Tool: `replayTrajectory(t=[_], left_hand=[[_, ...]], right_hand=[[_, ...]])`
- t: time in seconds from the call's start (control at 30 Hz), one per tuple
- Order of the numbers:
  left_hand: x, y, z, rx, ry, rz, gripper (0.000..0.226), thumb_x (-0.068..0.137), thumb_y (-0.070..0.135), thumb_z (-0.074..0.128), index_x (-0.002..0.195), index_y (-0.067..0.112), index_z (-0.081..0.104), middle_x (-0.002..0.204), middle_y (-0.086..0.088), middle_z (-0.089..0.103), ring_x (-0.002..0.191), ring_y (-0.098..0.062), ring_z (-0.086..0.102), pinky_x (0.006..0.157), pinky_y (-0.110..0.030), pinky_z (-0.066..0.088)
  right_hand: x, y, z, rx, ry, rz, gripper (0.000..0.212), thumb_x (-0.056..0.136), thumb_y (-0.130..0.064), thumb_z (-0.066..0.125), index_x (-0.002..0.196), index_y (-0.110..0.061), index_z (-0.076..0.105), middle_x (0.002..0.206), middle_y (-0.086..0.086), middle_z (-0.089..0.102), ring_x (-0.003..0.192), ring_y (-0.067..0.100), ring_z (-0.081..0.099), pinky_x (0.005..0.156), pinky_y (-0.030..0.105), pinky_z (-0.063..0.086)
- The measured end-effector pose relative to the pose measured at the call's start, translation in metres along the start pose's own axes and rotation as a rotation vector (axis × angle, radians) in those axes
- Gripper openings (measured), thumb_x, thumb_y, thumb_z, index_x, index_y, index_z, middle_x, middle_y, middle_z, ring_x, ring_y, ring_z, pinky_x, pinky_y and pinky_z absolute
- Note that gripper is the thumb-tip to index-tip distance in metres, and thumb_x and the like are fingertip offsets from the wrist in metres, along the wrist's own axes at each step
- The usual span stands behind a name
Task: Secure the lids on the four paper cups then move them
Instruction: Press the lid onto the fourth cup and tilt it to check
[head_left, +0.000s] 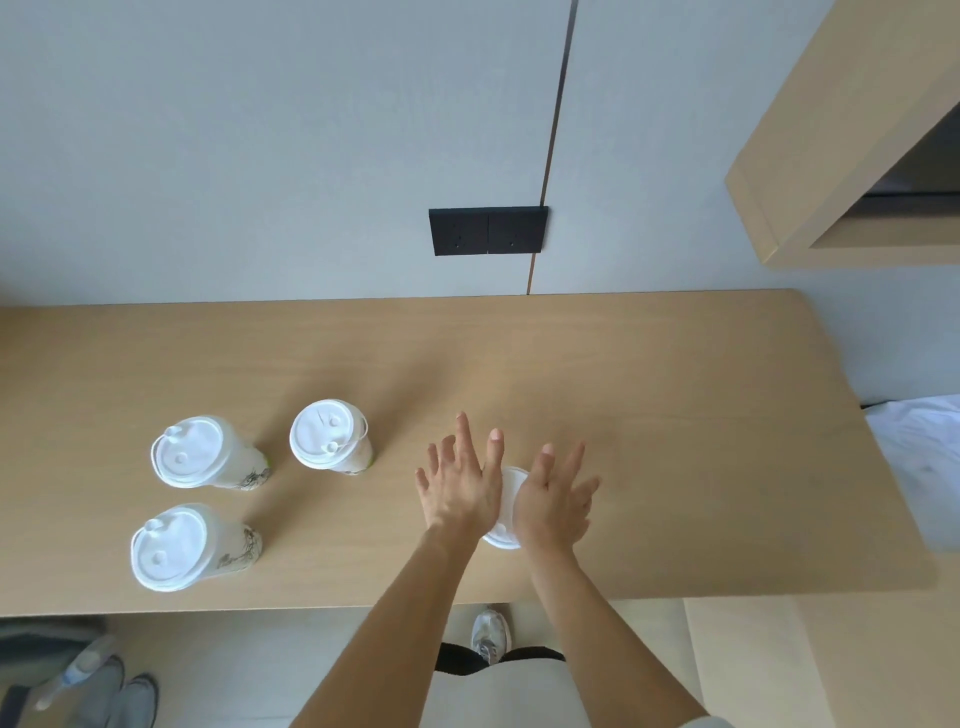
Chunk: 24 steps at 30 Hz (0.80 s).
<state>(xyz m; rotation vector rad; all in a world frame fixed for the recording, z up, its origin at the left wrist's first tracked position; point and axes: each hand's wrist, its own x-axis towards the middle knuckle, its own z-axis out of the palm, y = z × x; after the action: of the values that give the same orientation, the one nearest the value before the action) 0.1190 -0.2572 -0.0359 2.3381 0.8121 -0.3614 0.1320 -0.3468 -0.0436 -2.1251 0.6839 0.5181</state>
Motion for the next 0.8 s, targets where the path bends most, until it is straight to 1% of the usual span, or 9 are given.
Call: replayTrajectory(t=[0.07,0.1,0.17,0.23,0.3,0.37,0.53,0.67,0.8], left_hand=[[0.007,0.006,-0.009,0.053,0.038,0.139,0.079,0.098,0.071,0.023,0.163,0.027,0.016,0.159,0.000,0.041,0.154,-0.025,0.022,0.124,-0.053,0.017],[0.011,0.008,-0.013,0.120,0.035,0.225,0.080,0.098,0.072,0.026,0.163,0.027,0.017,0.159,0.000,0.041,0.155,-0.024,0.020,0.125,-0.052,0.015],[0.019,0.013,-0.018,0.254,0.008,0.354,0.083,0.095,0.074,0.022,0.163,0.026,0.019,0.161,0.000,0.039,0.157,-0.025,0.016,0.126,-0.052,0.010],[0.021,0.017,-0.023,0.317,0.008,0.403,0.086,0.092,0.074,0.016,0.163,0.025,0.021,0.162,0.000,0.038,0.157,-0.025,0.017,0.127,-0.051,0.008],[0.018,0.018,-0.026,0.239,0.064,0.369,0.081,0.095,0.072,0.021,0.161,0.024,0.027,0.161,0.000,0.040,0.156,-0.024,0.021,0.126,-0.051,0.010],[0.007,0.017,-0.028,0.082,0.119,0.252,0.078,0.097,0.071,0.027,0.159,0.024,0.032,0.159,0.001,0.042,0.153,-0.022,0.026,0.125,-0.051,0.015],[-0.023,0.002,-0.015,-0.123,0.117,-0.051,0.080,0.097,0.072,0.022,0.160,0.022,0.026,0.160,-0.007,0.039,0.150,-0.026,0.030,0.121,-0.050,0.024],[-0.027,-0.006,-0.001,-0.132,0.085,-0.172,0.083,0.092,0.077,0.015,0.161,0.029,0.020,0.161,-0.008,0.037,0.152,-0.028,0.025,0.120,-0.052,0.023],[-0.022,-0.006,0.001,-0.068,0.044,-0.134,0.076,0.095,0.075,0.013,0.163,0.042,0.002,0.172,-0.006,0.016,0.160,-0.030,0.004,0.126,-0.055,0.009]], right_hand=[[-0.008,0.006,0.001,0.074,-0.006,0.115,0.069,0.107,-0.062,0.020,0.168,-0.034,0.004,0.173,0.024,0.003,0.157,0.041,0.021,0.127,0.056,0.016],[-0.012,0.007,0.000,0.113,-0.015,0.167,0.069,0.107,-0.063,0.020,0.167,-0.035,0.003,0.173,0.024,0.004,0.156,0.042,0.022,0.126,0.057,0.019],[-0.017,0.010,-0.002,0.173,-0.051,0.247,0.070,0.107,-0.064,0.021,0.167,-0.035,0.000,0.173,0.023,0.001,0.157,0.042,0.019,0.127,0.058,0.017],[-0.017,0.012,-0.008,0.181,-0.090,0.274,0.069,0.108,-0.062,0.022,0.167,-0.034,-0.001,0.174,0.020,-0.004,0.159,0.040,0.013,0.128,0.056,0.013],[-0.014,0.013,-0.018,0.120,-0.089,0.223,0.068,0.108,-0.061,0.020,0.168,-0.034,0.002,0.175,0.016,-0.002,0.160,0.037,0.011,0.128,0.055,0.011],[-0.010,0.007,-0.025,0.057,-0.042,0.130,0.068,0.107,-0.062,0.021,0.168,-0.034,0.005,0.175,0.014,0.002,0.160,0.033,0.013,0.128,0.054,0.009],[0.002,-0.017,-0.020,-0.100,-0.057,-0.120,0.070,0.105,-0.065,0.024,0.167,-0.036,0.007,0.176,0.012,-0.002,0.162,0.026,0.001,0.127,0.056,-0.004],[0.008,-0.017,-0.007,-0.190,-0.081,-0.172,0.069,0.105,-0.065,0.024,0.166,-0.039,0.008,0.175,0.016,0.000,0.162,0.027,-0.002,0.126,0.058,-0.004],[0.013,-0.015,-0.005,-0.237,-0.070,-0.194,0.067,0.105,-0.064,0.022,0.166,-0.041,0.009,0.175,0.017,0.000,0.162,0.026,-0.004,0.125,0.058,-0.005]])
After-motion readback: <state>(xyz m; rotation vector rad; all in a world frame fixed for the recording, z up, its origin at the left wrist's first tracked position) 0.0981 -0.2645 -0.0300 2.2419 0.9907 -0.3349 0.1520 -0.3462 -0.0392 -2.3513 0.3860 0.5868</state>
